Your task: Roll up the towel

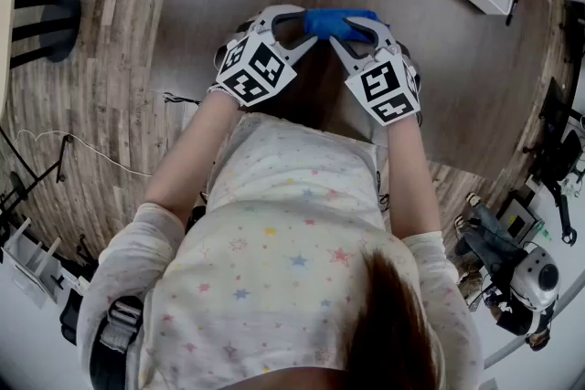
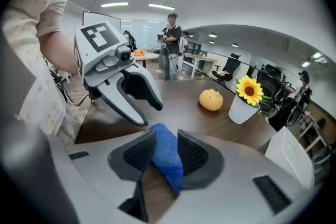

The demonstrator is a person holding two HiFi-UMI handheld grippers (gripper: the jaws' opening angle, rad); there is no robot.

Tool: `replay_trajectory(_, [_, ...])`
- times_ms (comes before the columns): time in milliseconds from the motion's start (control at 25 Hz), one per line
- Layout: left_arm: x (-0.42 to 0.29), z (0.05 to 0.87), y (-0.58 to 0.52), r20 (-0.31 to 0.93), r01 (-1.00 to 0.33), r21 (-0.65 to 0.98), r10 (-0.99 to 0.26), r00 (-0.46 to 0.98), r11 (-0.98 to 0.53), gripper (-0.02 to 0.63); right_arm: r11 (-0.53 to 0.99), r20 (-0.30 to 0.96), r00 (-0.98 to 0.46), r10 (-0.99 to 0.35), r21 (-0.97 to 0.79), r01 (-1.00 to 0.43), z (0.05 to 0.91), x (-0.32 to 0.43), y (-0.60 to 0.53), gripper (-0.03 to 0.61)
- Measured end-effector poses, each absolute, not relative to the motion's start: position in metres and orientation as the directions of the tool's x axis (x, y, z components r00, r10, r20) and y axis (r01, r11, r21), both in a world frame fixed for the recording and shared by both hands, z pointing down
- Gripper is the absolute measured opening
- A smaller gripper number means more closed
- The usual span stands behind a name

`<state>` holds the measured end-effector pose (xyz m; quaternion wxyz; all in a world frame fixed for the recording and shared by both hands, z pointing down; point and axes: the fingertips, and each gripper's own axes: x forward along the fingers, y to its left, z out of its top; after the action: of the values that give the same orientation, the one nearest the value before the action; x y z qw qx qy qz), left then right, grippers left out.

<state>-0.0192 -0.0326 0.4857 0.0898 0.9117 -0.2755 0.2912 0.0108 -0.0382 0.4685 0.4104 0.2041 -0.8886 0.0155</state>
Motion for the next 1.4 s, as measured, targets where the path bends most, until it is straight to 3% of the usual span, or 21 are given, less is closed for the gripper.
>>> replay_trajectory(200, [-0.024, 0.468, -0.039, 0.539, -0.601, -0.001, -0.506, 0.673, -0.799, 0.155, 0.885, 0.668, -0.628, -0.399, 0.102, -0.455, 0.444, 0.016, -0.046, 0.1])
replay_trajectory(480, [-0.039, 0.423, -0.053, 0.424, -0.67, 0.02, -0.6, 0.678, -0.742, 0.025, 0.84, 0.552, -0.68, -0.483, 0.075, -0.537, 0.404, 0.025, -0.058, 0.011])
replay_trajectory(960, [-0.051, 0.342, -0.064, 0.229, -0.753, 0.023, -0.729, 0.644, -0.658, 0.014, 0.754, 0.365, -0.667, -0.649, 0.192, -0.629, 0.324, 0.052, -0.067, 0.0])
replay_trajectory(1400, [-0.068, 0.273, -0.055, 0.045, -0.793, -0.021, -0.792, 0.608, -0.609, 0.013, 0.685, 0.175, -0.663, -0.728, 0.145, -0.714, 0.26, 0.064, -0.062, 0.0])
